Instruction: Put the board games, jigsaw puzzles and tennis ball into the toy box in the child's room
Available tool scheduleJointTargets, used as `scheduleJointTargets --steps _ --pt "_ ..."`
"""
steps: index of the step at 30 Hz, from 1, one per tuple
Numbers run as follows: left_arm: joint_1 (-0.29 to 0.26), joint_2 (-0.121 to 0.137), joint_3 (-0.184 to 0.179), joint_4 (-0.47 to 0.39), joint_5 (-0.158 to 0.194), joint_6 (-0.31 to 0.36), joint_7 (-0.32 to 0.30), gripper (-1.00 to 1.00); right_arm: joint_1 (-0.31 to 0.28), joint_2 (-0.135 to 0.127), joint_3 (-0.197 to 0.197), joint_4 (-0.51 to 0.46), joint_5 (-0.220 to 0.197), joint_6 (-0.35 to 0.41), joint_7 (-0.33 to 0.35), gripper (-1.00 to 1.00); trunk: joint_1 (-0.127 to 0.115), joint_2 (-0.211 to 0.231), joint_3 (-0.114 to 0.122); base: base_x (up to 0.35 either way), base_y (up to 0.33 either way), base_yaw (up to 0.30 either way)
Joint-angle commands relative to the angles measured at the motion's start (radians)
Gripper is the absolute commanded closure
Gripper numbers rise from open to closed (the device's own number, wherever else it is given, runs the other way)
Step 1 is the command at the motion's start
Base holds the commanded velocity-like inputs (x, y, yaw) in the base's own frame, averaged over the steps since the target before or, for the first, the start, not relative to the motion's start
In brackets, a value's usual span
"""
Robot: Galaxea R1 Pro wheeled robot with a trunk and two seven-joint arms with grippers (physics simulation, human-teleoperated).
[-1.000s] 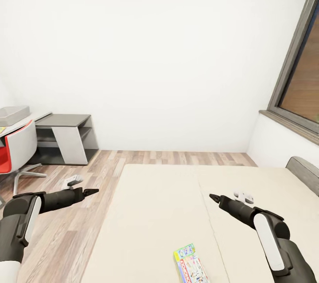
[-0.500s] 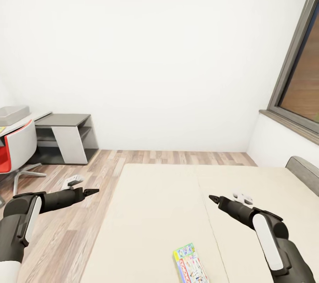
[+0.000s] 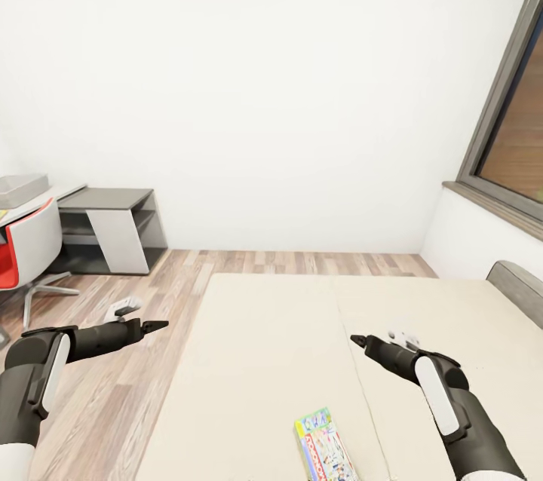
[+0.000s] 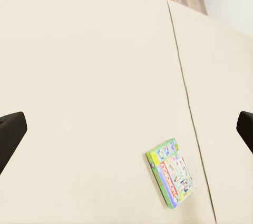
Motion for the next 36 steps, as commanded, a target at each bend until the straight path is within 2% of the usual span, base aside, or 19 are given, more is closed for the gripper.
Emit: scheduleJointTargets --steps 1,3,6,9,11,13,16,20,24,28,36 --pt "-0.001 0.0 0.001 0.0 -0.002 0.007 -0.006 -1.0 -0.006 0.0 -0.001 0.014 0.002 -0.006 0.003 -1.0 0.001 -0.003 -0.004 0.0 0.0 0.0" --pt "-0.001 0.0 0.002 -0.001 -0.002 0.007 -0.007 -1.0 -0.022 0.0 0.004 0.057 0.013 -0.031 0.003 -1.0 0.001 -0.003 -0.007 0.0 0.0 0.0" --pt "-0.001 0.002 0.005 -0.002 0.0 0.008 -0.01 -1.0 -0.046 0.001 0.024 0.115 0.058 -0.061 0.003 -1.0 0.001 -0.003 -0.012 0.0 0.0 0.0" --pt "-0.001 0.007 0.009 -0.009 0.002 0.009 -0.049 -1.0 -0.057 0.002 0.034 0.141 0.1 -0.101 0.003 -1.0 0.001 -0.003 -0.017 0.0 0.0 0.0" --pt "-0.001 0.01 0.012 -0.021 0.002 0.01 -0.107 -1.0 -0.059 0.003 0.036 0.147 0.111 -0.118 0.003 -1.0 0.001 -0.003 -0.021 0.0 0.0 0.0" --pt "0.0 0.018 0.023 -0.041 0.001 0.014 -0.214 -1.0 -0.061 0.004 0.038 0.151 0.118 -0.13 0.003 -1.0 0.001 -0.003 -0.024 0.0 0.0 0.0" --pt "0.001 0.04 0.045 -0.052 -0.001 0.016 -0.335 -1.0 -0.061 0.004 0.039 0.153 0.122 -0.135 0.005 -1.0 0.001 -0.003 -0.029 0.0 0.0 0.0" --pt "0.004 0.089 0.103 -0.057 -0.003 0.018 -0.529 -1.0 -0.061 0.003 0.039 0.154 0.124 -0.138 0.008 -1.0 0.001 -0.003 -0.035 0.0 0.0 0.0" --pt "0.006 0.104 0.152 -0.058 -0.005 0.017 -0.634 -1.0 -0.062 0.003 0.039 0.154 0.124 -0.139 0.01 -1.0 0.001 -0.003 -0.042 0.0 0.0 0.0" --pt "0.008 0.108 0.178 -0.059 -0.004 0.016 -0.675 -1.0 -0.062 0.003 0.039 0.155 0.124 -0.14 0.011 -1.0 0.001 -0.003 -0.049 0.0 0.0 0.0" --pt "0.008 0.108 0.184 -0.059 -0.004 0.015 -0.685 -1.0 -0.062 0.002 0.038 0.155 0.126 -0.14 0.011 -1.0 0.001 -0.003 -0.062 0.0 0.0 0.0"
